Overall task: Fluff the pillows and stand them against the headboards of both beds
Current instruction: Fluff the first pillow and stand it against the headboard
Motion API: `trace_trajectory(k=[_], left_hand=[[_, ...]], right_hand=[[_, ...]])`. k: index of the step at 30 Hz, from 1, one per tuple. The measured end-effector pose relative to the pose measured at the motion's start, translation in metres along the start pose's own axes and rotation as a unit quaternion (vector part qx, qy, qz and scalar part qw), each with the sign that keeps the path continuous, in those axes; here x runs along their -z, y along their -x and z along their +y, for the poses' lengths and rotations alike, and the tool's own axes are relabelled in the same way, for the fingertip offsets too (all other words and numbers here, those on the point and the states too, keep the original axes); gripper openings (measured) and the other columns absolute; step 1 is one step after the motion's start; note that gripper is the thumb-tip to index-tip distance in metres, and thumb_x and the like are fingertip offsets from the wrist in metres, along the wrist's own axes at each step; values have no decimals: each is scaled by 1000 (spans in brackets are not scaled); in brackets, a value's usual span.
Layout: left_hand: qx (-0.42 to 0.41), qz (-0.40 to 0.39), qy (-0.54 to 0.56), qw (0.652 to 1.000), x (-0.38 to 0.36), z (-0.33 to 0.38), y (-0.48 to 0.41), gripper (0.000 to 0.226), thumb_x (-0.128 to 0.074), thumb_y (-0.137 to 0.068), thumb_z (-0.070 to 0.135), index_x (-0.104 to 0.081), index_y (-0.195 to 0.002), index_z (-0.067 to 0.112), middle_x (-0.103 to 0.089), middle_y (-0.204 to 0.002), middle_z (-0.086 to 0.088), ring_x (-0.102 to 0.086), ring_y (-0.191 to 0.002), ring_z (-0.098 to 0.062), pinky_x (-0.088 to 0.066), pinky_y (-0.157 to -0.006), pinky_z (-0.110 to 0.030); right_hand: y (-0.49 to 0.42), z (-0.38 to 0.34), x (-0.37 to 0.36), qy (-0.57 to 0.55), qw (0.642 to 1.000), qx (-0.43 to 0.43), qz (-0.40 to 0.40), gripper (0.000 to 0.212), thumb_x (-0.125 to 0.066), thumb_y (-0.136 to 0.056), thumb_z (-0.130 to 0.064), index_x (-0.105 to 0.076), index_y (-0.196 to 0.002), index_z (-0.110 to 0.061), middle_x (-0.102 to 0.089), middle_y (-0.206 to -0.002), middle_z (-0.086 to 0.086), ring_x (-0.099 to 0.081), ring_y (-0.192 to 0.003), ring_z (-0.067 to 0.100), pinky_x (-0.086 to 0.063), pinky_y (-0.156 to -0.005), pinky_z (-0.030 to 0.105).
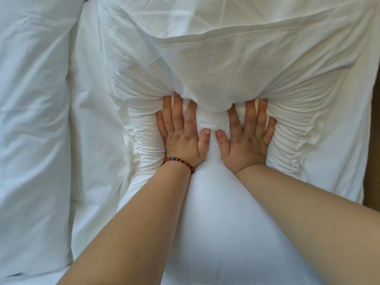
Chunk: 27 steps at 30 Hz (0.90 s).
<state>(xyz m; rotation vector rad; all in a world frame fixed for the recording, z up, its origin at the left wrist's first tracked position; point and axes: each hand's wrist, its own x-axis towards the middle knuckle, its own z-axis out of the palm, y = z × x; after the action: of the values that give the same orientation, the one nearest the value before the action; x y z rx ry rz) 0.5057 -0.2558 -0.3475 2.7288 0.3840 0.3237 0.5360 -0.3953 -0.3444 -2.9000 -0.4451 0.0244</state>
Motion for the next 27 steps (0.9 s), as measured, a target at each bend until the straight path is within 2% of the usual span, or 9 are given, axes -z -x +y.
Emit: trace_trajectory(k=[9,15,16,18,20,22,24,26,27], left_hand=[[-6,9,30,999,23,8,6,66,-36,-89,51,-27,-145,17,-29,-155,-20,-13,-145,-34,0,-118,-46],[-21,45,97,994,93,11,21,71,-67,-85,42,-43,-143,7,-36,-153,-16,-29,-143,-33,-18,-117,-50],[12,45,80,996,107,5,29,75,-69,-84,43,-42,-143,7,-37,-152,-17,-31,-142,-33,-20,-116,-50],[158,9,53,986,135,-11,47,89,-70,-79,53,-35,-147,8,-36,-152,-17,-30,-141,-33,-21,-116,-47],[330,-95,120,931,158,-27,65,103,-71,-72,64,-29,-149,9,-34,-150,-15,-31,-139,-31,-23,-115,-42],[435,-189,218,853,177,-34,75,110,-72,-60,74,-37,-142,10,-46,-142,-11,-45,-129,-31,-36,-109,-44],[463,-238,254,815,194,-30,79,107,-70,-50,81,-51,-130,12,-59,-125,-7,-58,-110,-29,-48,-94,-39],[439,-247,274,819,210,-19,81,90,-72,-50,79,-62,-114,17,-67,-110,-2,-64,-92,-21,-51,-78,-33],[420,-238,288,827,218,-12,82,83,-74,-50,77,-65,-108,19,-69,-104,0,-65,-87,-19,-53,-76,-34]], right_hand=[[7,1,11,-11,999,-4,50,64,-16,-96,-62,-11,-153,-34,-16,-161,11,-5,-148,30,13,-116,42],[17,-5,49,-6,998,-16,67,65,-19,-95,-64,-17,-153,-35,-15,-162,5,-7,-149,25,2,-118,48],[21,-7,57,-7,998,-20,61,65,-20,-95,-64,-19,-153,-35,-15,-162,4,-7,-149,25,1,-118,48],[30,-11,74,-19,998,-26,48,66,-23,-94,-62,-23,-153,-33,-15,-162,5,-9,-149,26,1,-118,48],[46,-16,91,-59,997,-39,33,65,-28,-94,-59,-28,-152,-29,-16,-162,7,-11,-149,28,-2,-118,46],[68,-20,107,-98,993,-64,-6,64,-38,-95,-56,-27,-152,-28,-13,-162,7,-10,-149,28,-6,-119,43],[96,-23,123,-128,986,-87,-63,68,-49,-95,-51,-22,-153,-28,-11,-162,7,-10,-149,27,-9,-120,39],[125,-26,141,-178,970,-110,-121,71,-52,-94,-48,-19,-153,-27,-13,-162,7,-12,-149,25,-9,-120,35],[138,-28,152,-208,960,-123,-144,71,-53,-94,-48,-19,-153,-27,-14,-162,6,-12,-149,23,-10,-120,35]])
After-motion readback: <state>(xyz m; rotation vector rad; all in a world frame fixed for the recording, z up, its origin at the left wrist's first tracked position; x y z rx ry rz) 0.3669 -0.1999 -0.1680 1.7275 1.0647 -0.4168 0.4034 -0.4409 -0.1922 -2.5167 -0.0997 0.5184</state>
